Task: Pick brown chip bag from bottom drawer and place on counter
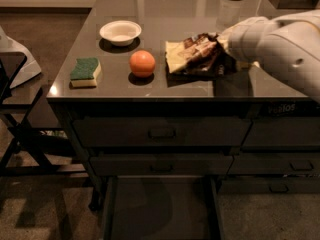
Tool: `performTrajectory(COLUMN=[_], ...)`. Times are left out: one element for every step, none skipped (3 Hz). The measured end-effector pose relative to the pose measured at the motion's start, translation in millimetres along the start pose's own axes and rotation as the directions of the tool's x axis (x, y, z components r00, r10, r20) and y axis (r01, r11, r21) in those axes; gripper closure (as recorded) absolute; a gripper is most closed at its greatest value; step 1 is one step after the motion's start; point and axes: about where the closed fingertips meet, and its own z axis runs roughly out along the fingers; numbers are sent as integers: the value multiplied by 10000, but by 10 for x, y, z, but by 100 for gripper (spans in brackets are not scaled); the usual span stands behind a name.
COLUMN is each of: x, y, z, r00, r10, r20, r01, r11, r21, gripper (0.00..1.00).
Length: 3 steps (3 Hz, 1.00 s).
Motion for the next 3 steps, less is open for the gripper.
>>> performTrajectory(x=[-47, -63, -63], y=[86, 105, 105], z=[346, 363, 363], r00=[9997, 9994, 9994], r10=[-256, -341, -341], r20=[62, 75, 75], r01=[257, 341, 341], r11=[9996, 9994, 9994], r21=[-80, -92, -92], gripper=[100, 81, 57])
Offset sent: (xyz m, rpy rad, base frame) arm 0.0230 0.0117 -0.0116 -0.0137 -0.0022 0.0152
